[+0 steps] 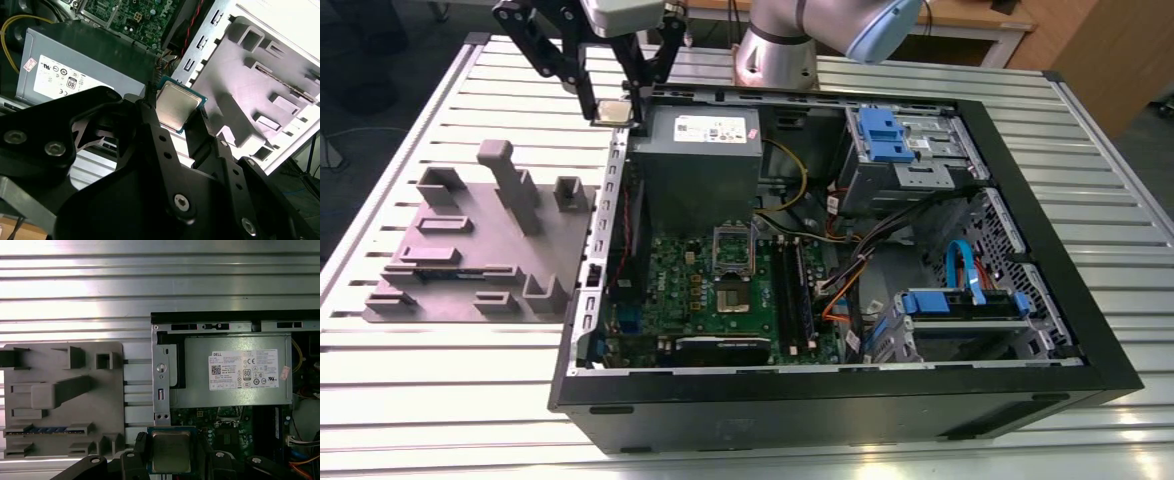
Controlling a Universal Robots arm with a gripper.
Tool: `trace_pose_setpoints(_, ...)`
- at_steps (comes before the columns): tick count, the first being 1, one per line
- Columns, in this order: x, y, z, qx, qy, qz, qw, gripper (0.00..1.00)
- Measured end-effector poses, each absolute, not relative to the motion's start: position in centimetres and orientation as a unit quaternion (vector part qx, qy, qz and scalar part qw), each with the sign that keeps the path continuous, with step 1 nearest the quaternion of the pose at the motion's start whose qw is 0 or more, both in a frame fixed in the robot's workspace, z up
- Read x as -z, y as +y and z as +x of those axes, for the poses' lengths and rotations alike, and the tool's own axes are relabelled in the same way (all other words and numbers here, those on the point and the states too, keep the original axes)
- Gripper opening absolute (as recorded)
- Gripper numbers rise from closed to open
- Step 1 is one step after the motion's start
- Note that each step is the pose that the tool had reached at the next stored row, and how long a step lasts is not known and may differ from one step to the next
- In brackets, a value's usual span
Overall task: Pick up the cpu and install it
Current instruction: 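Pick up the cpu and move it towards the insertion slot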
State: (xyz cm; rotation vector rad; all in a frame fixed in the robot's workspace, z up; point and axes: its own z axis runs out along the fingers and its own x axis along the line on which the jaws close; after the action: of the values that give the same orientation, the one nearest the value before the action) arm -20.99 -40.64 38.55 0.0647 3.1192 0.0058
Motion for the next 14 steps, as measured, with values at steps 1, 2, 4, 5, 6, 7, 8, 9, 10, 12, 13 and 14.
trace_pose_setpoints(1,-38.56,-40.64,-20.96,-0.002,1.000,0.021,0.011,0.47)
trace_pose_setpoints(2,-38.56,-40.64,-20.92,-0.002,1.000,0.021,0.011,0.47)
trace_pose_setpoints(4,-38.56,-40.65,-20.86,-0.002,1.000,0.021,0.011,0.47)
trace_pose_setpoints(5,-38.56,-40.64,-20.83,-0.002,1.000,0.021,0.011,0.47)
trace_pose_setpoints(6,-38.56,-40.64,-20.80,-0.002,1.000,0.021,0.011,0.47)
trace_pose_setpoints(7,-38.56,-40.64,-20.75,-0.002,1.000,0.021,0.011,0.47)
trace_pose_setpoints(8,-38.55,-40.64,-20.68,-0.002,1.000,0.021,0.011,0.47)
trace_pose_setpoints(9,-38.55,-40.64,-20.62,-0.002,1.000,0.021,0.011,0.47)
trace_pose_setpoints(10,-38.56,-40.64,-20.55,-0.002,1.000,0.021,0.011,0.47)
trace_pose_setpoints(12,-38.56,-40.64,-20.39,-0.002,1.000,0.021,0.011,0.47)
trace_pose_setpoints(13,-38.56,-40.64,-20.31,-0.002,1.000,0.021,0.011,0.47)
trace_pose_setpoints(14,-38.55,-40.64,-20.24,-0.002,1.000,0.021,0.011,0.47)
